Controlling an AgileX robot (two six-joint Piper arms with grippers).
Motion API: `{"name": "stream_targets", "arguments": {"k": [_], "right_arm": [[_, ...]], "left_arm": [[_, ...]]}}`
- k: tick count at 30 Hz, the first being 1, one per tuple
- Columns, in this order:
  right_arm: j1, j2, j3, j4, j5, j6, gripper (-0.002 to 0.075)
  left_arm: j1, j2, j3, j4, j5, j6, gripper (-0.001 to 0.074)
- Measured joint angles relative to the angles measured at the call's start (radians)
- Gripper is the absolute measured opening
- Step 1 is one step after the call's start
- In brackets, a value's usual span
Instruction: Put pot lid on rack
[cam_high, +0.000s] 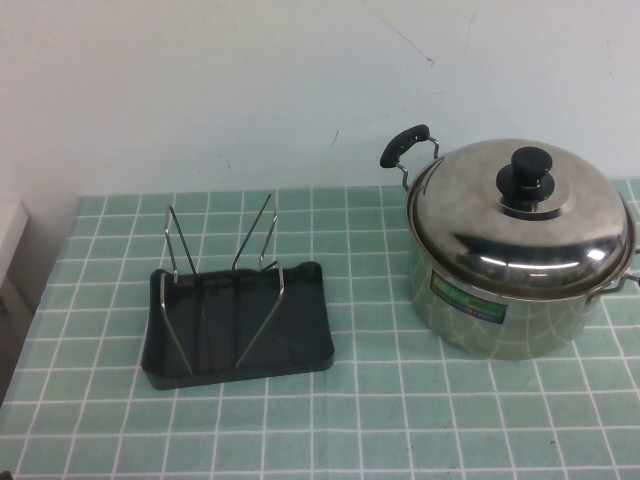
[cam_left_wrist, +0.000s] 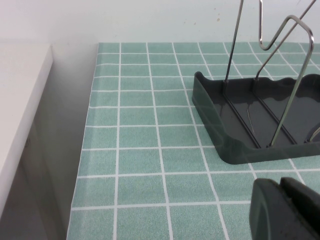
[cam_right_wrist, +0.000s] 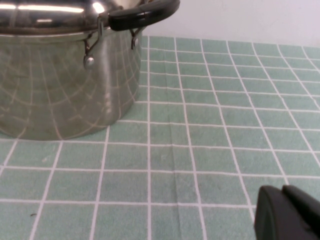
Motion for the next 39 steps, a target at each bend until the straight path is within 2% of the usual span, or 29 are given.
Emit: {"name": "stream_targets", "arguments": {"k": [29, 33, 39], "right_arm": [[0.000, 0.000, 0.001, -0.025, -0.006, -0.016, -0.0001], [0.000, 0.000, 0.010, -0.076, -0.116, -0.028, -0.0001], [0.000, 0.000, 0.010, -0.090, -0.541, -0.034, -0.0001]], "left_arm": [[0.000, 0.000, 0.000, 0.004, -0.024, 0.004, -0.0004], [0.000, 0.000, 0.002, 0.009, -0.188, 0.003, -0.0004], [0.000, 0.000, 0.002, 0.009, -0.648, 0.003, -0.0004]]}}
